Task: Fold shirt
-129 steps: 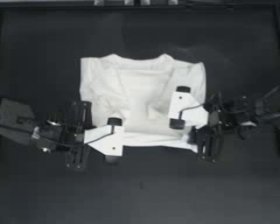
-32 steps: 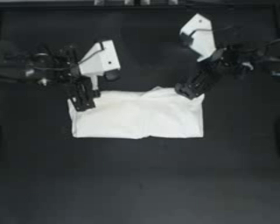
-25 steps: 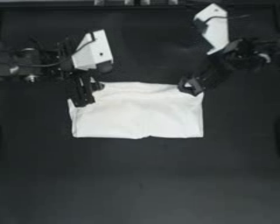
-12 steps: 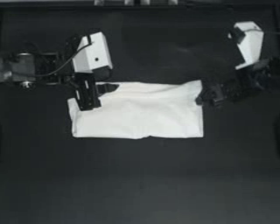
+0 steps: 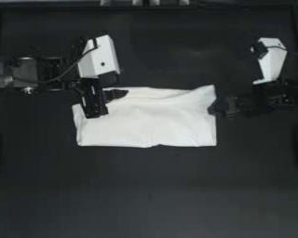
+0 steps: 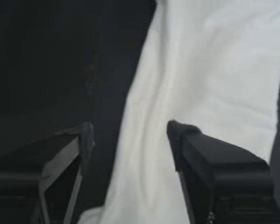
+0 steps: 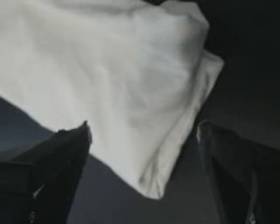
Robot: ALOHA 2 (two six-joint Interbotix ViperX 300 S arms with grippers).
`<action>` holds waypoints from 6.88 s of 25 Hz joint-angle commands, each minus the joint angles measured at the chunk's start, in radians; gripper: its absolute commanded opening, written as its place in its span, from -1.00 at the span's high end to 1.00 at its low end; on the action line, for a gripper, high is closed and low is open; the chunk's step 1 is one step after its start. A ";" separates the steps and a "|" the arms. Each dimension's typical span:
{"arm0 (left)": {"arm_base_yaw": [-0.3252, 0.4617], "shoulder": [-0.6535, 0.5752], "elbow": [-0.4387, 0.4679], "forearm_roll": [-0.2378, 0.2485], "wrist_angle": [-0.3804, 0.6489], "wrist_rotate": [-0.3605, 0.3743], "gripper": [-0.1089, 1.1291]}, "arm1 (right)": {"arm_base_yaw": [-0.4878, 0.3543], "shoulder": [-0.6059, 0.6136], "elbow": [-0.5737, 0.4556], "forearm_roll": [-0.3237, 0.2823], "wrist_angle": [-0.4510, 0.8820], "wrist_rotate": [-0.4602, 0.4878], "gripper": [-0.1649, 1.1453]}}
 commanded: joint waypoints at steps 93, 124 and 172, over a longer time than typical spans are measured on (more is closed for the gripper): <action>-0.061 0.621 -0.245 -0.034 -0.428 -0.014 -0.58 | 0.044 0.094 -0.374 -0.014 0.341 -0.002 0.66; -0.057 0.227 -0.009 -0.017 -0.218 -0.011 -0.58 | 0.044 0.032 -0.308 -0.025 0.380 -0.014 0.67; 0.002 0.207 0.037 -0.014 -0.362 -0.005 -0.62 | 0.054 0.264 -0.612 0.049 0.574 -0.092 0.66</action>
